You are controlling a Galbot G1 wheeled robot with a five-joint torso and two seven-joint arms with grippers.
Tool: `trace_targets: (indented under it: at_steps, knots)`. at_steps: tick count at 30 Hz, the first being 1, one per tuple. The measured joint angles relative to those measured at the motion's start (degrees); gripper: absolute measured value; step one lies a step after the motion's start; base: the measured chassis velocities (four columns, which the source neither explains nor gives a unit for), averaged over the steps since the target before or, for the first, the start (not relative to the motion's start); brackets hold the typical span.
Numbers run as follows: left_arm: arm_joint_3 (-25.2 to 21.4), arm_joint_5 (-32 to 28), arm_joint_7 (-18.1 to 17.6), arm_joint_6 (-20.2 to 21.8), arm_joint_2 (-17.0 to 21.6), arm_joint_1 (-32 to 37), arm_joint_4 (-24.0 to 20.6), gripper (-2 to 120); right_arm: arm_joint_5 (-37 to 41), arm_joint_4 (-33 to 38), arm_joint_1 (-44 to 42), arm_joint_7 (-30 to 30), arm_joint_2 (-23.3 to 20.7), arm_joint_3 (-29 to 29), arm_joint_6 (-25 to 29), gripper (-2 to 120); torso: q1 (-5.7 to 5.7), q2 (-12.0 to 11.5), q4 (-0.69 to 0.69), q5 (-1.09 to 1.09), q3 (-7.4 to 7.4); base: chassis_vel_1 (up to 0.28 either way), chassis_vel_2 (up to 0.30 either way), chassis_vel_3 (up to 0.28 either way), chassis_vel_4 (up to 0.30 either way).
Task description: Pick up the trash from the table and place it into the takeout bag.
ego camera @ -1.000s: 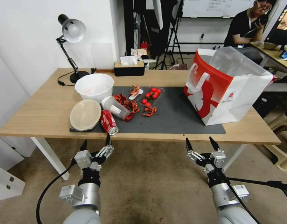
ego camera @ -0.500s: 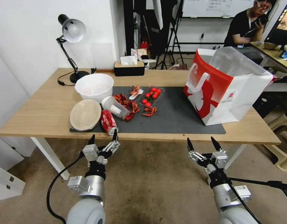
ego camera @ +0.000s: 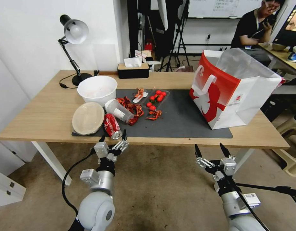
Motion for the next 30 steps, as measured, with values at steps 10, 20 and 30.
trace_targets:
  at_steps: [10, 20, 30]
  knots:
    - [1.49, -0.63, -4.10, 3.66, 0.23, -5.99, 3.67, 100, -0.59, -0.52, -0.30, 0.14, 0.49, 0.43, 0.36, 100, 0.00, 0.01, 0.00, 0.00, 0.00, 0.000, 0.000, 0.000, 0.000]
    - [1.60, 1.02, -6.04, 6.66, 0.44, -7.04, 4.24, 100, -0.99, -0.87, -0.20, 0.14, 0.92, 0.32, 0.46, 100, -0.01, 0.01, 0.00, 0.00, 0.00, 0.000, 0.000, 0.000, 0.000]
    - [1.34, 2.04, -6.95, 8.86, 0.39, -7.30, 4.91, 100, -1.15, -1.12, -0.24, 0.14, 1.07, 0.28, 0.73, 100, -0.01, 0.01, 0.00, 0.00, 0.00, 0.000, 0.000, 0.000, 0.000]
